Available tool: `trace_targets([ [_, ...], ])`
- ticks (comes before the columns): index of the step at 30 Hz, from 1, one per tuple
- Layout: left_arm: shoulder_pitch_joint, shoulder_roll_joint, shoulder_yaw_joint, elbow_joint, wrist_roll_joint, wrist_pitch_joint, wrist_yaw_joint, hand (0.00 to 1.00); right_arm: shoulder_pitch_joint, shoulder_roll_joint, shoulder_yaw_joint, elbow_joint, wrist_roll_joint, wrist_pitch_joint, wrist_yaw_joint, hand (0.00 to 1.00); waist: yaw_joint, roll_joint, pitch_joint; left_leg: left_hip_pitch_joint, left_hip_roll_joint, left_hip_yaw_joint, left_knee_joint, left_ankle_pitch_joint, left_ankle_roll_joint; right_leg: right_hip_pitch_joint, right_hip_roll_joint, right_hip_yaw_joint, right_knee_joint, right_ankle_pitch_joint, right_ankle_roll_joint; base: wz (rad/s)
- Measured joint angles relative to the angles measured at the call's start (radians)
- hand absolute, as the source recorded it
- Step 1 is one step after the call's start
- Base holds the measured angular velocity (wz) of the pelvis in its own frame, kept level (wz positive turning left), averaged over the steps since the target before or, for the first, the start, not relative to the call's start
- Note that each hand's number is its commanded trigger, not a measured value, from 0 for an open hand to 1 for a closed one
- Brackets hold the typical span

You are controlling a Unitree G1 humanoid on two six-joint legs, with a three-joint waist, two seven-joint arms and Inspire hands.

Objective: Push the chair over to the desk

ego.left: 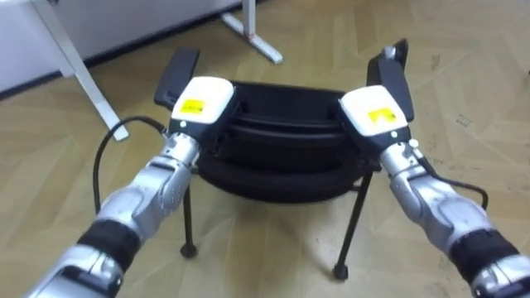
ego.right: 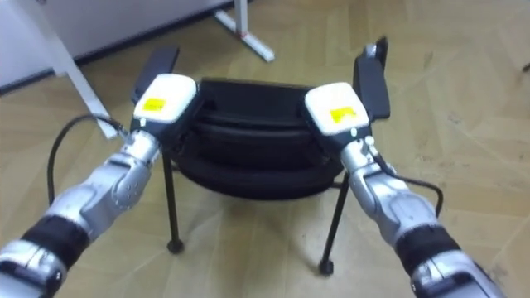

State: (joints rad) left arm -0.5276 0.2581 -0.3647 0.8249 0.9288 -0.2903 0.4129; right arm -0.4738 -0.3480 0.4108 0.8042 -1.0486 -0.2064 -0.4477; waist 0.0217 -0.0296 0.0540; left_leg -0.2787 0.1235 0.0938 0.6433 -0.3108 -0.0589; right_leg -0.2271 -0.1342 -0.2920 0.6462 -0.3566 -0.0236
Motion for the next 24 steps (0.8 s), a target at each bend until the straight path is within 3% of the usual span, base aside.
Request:
trace_targets([
  [3, -0.007, 0.004, 0.007, -0.003, 0.004, 0.0, -0.002, 1.0, 0.0, 0.006, -0.002, -0.011, -0.003, 0.012, 0.0, 1.0, 0.005, -0.003, -0.0009, -0.01, -0.008, 0.003, -0.005, 0.003, 0.01, -0.006, -0.005, 0.004, -0.013, 0.014, 0.019, -0.01],
  [4, -0.003, 0.004, 0.012, -0.013, 0.007, 0.0, -0.002, 1.0, 0.0, 0.014, -0.003, -0.015, -0.004, 0.013, 0.0, 1.0, 0.012, -0.005, -0.0049, -0.011, -0.016, 0.002, -0.022, 0.005, 0.022, -0.01, -0.004, 0.012, -0.028, 0.022, 0.031, -0.16],
  [5, 0.012, 0.005, 0.022, -0.026, 0.018, -0.001, 0.0, 1.0, 0.0, 0.014, -0.003, -0.021, -0.005, 0.014, -0.001, 1.0, 0.022, -0.003, -0.0113, -0.012, -0.019, 0.009, -0.059, 0.008, 0.04, -0.017, 0.003, 0.02, -0.047, 0.04, 0.054, -0.15],
  [6, 0.012, 0.006, 0.026, -0.033, 0.024, -0.001, -0.001, 1.0, -0.001, 0.012, -0.004, -0.024, -0.004, 0.016, -0.004, 1.0, 0.027, -0.005, -0.0104, -0.012, -0.009, 0.023, -0.072, 0.015, 0.049, -0.024, 0.001, 0.018, -0.027, 0.04, 0.079, -0.17],
  [8, 0.025, 0.015, 0.028, -0.058, 0.026, 0.008, 0.0, 1.0, 0.0, 0.016, -0.003, -0.022, -0.004, 0.022, -0.014, 1.0, 0.075, -0.03, -0.0141, 0.001, -0.017, 0.058, -0.045, -0.002, 0.044, -0.016, -0.058, 0.015, 0.212, 0.026, 0.068, -0.38],
  [11, 0.024, 0.017, 0.032, -0.03, 0.021, -0.009, 0.018, 1.0, -0.005, 0.023, 0.02, -0.016, -0.001, 0.035, -0.014, 1.0, 0.111, -0.024, -0.0067, 0.012, -0.04, 0.051, 0.044, -0.07, 0.039, -0.042, -0.105, 0.017, 0.354, 0.023, 0.066, -0.15],
  [13, 0.023, 0.026, 0.033, -0.023, 0.016, -0.018, 0.028, 1.0, -0.019, 0.022, 0.039, -0.009, 0.014, 0.04, -0.014, 1.0, 0.124, -0.025, -0.0018, 0.009, -0.042, 0.04, 0.08, -0.093, 0.038, -0.057, -0.12, 0.023, 0.414, 0.027, 0.06, 0.1],
  [15, 0.018, 0.034, 0.029, -0.015, 0.004, -0.02, 0.038, 1.0, -0.039, 0.029, 0.051, 0.011, 0.022, 0.041, -0.014, 1.0, 0.138, -0.018, 0.0082, 0.008, -0.029, 0.032, 0.117, -0.124, 0.044, -0.067, -0.112, 0.04, 0.46, 0.044, 0.042, 0.1],
  [17, -0.001, 0.039, 0.025, 0.004, 0.004, -0.025, 0.054, 1.0, -0.052, 0.03, 0.058, 0.013, 0.026, 0.049, -0.019, 1.0, 0.148, 0.004, 0.0175, -0.005, -0.024, -0.018, 0.146, -0.139, 0.035, -0.114, -0.093, 0.041, 0.527, 0.121, 0.042, 0.25],
  [18, -0.009, 0.039, 0.024, 0.009, 0.004, -0.026, 0.058, 1.0, -0.052, 0.031, 0.058, 0.013, 0.025, 0.052, -0.022, 1.0, 0.143, 0.011, 0.0205, -0.01, -0.023, -0.039, 0.149, -0.138, 0.037, -0.133, -0.086, 0.05, 0.542, 0.113, 0.046, 0.3],
  [19, -0.014, 0.047, 0.023, 0.011, 0.0, -0.03, 0.067, 1.0, -0.061, 0.036, 0.062, 0.013, 0.025, 0.056, -0.023, 1.0, 0.154, 0.019, 0.0244, -0.017, -0.016, -0.058, 0.15, -0.14, 0.034, -0.176, -0.05, 0.069, 0.514, 0.044, 0.062, 0.18],
  [20, -0.015, 0.058, 0.021, 0.02, -0.015, -0.035, 0.085, 1.0, -0.083, 0.046, 0.078, 0.013, 0.025, 0.066, -0.023, 1.0, 0.159, 0.026, 0.029, -0.02, -0.013, -0.078, 0.15, -0.141, 0.027, -0.222, -0.03, 0.079, 0.448, 0.012, 0.059, 0.19],
  [21, -0.016, 0.065, 0.019, 0.024, -0.025, -0.037, 0.087, 1.0, -0.089, 0.052, 0.081, 0.013, 0.024, 0.07, -0.023, 1.0, 0.159, 0.026, 0.0289, -0.022, -0.014, -0.088, 0.149, -0.139, 0.022, -0.241, -0.028, 0.079, 0.394, 0.011, 0.06, 0.5],
  [22, -0.019, 0.073, 0.016, 0.033, -0.035, -0.038, 0.088, 1.0, -0.094, 0.065, 0.081, 0.014, 0.019, 0.075, -0.023, 1.0, 0.151, 0.025, 0.0296, -0.023, -0.014, -0.106, 0.152, -0.14, 0.011, -0.253, -0.031, 0.083, 0.244, 0.022, 0.051, 0.66],
  [23, -0.02, 0.072, 0.014, 0.05, -0.046, -0.037, 0.096, 1.0, -0.099, 0.075, 0.082, 0.022, 0.008, 0.077, -0.022, 1.0, 0.149, 0.019, 0.0315, -0.014, -0.011, -0.113, 0.159, -0.15, -0.009, -0.26, -0.039, 0.1, 0.155, 0.071, 0.043, 0.66],
  [24, -0.015, 0.073, 0.013, 0.057, -0.049, -0.036, 0.1, 1.0, -0.1, 0.08, 0.082, 0.026, -0.002, 0.077, -0.019, 1.0, 0.151, 0.015, 0.0274, -0.01, -0.01, -0.123, 0.164, -0.156, -0.022, -0.258, -0.039, 0.096, 0.161, 0.081, 0.039, 0.49],
])
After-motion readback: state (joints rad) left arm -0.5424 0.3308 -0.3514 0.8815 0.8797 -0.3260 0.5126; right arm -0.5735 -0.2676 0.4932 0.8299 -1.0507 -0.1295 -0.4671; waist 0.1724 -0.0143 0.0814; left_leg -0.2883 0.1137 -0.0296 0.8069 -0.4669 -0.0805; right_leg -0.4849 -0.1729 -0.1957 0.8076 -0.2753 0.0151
